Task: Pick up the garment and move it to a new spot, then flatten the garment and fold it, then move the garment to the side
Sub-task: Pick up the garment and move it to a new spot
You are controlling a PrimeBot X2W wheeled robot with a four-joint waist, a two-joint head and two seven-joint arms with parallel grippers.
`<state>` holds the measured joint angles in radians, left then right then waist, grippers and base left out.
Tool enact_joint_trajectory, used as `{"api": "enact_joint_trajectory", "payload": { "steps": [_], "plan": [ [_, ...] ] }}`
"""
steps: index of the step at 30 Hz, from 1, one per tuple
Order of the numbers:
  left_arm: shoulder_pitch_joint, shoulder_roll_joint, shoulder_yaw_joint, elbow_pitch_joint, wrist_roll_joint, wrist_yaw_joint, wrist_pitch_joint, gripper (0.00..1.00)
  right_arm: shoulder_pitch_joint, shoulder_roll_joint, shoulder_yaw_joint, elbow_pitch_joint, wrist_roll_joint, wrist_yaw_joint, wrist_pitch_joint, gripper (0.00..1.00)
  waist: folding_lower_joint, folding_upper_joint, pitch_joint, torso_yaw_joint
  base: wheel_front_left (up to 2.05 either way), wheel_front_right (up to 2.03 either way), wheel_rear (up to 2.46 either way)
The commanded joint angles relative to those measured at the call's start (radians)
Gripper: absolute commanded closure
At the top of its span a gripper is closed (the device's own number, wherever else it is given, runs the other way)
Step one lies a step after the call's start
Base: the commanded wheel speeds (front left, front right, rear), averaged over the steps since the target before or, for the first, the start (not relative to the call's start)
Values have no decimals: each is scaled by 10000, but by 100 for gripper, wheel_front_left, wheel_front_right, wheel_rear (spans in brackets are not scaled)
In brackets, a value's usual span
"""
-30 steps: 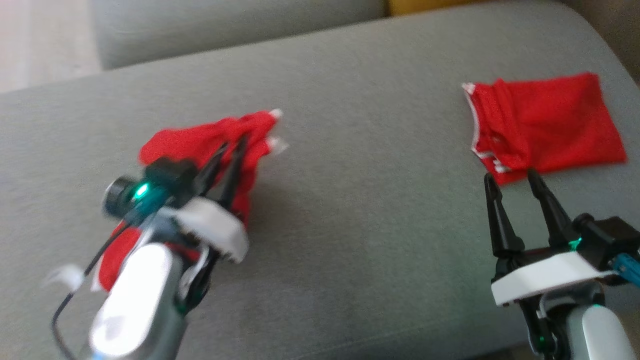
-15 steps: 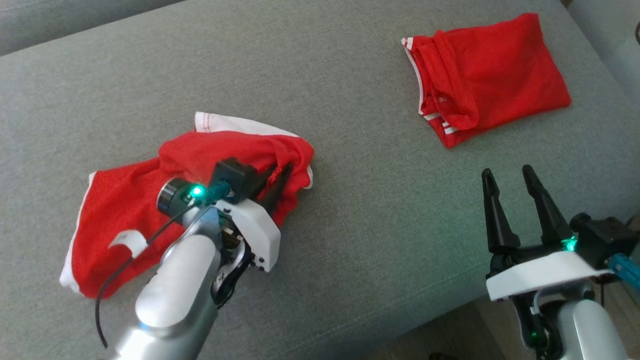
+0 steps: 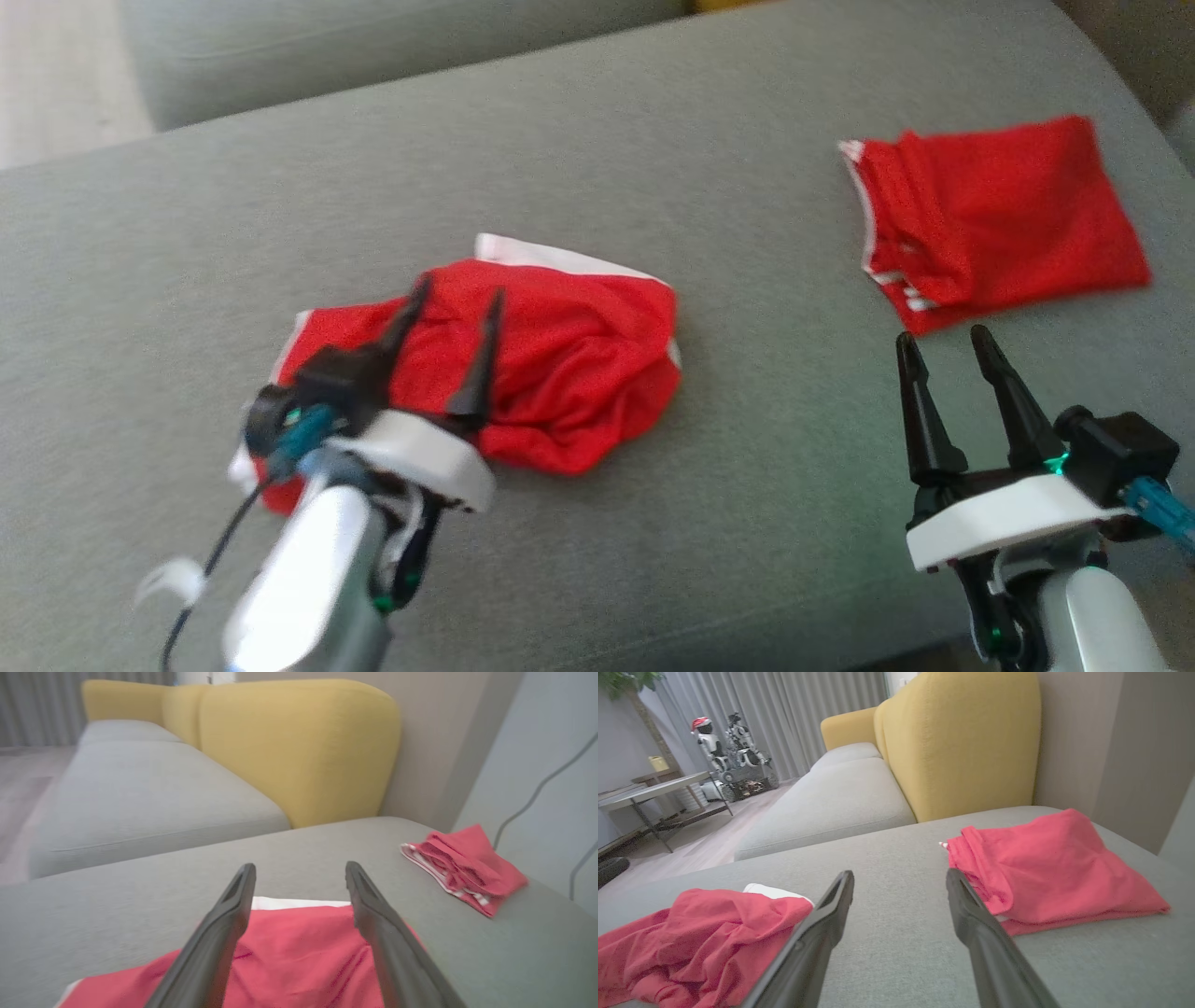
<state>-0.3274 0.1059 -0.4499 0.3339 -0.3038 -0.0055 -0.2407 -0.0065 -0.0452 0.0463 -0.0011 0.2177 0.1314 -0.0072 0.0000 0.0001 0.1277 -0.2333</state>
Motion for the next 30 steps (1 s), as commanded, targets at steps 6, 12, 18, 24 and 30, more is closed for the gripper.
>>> {"api": "enact_joint_trajectory", "payload": {
  "steps": [6, 12, 18, 24, 30],
  "plan": [
    [593, 654, 1433, -1173, -111, 815, -193, 0, 23, -51, 107, -556, -244, -7, 200, 0, 0, -1, -658, 1267, 0, 0, 0],
    [1433, 1179, 2187, -1507, -190, 1185, -205, 0, 118, -51, 85, -671, -461, -7, 398, 0, 0, -1, -926, 1920, 0, 0, 0],
    [2244, 1501, 2497, -1831, -405, 1189, -206, 0, 233, -51, 199, -668, -574, -7, 524, 0, 0, -1, -1150, 2315, 0, 0, 0],
    [2887, 1676, 2442, -2237, -450, 1220, -38, 0, 458, -51, 211, -675, -657, -7, 567, 0, 0, -1, -1394, 2426, 0, 0, 0],
    [3362, 1800, 2287, -2621, -354, 1354, 245, 0, 691, -51, 172, -721, -776, -7, 662, 0, 0, -1, -1599, 2388, 0, 0, 0]
  ]
}}
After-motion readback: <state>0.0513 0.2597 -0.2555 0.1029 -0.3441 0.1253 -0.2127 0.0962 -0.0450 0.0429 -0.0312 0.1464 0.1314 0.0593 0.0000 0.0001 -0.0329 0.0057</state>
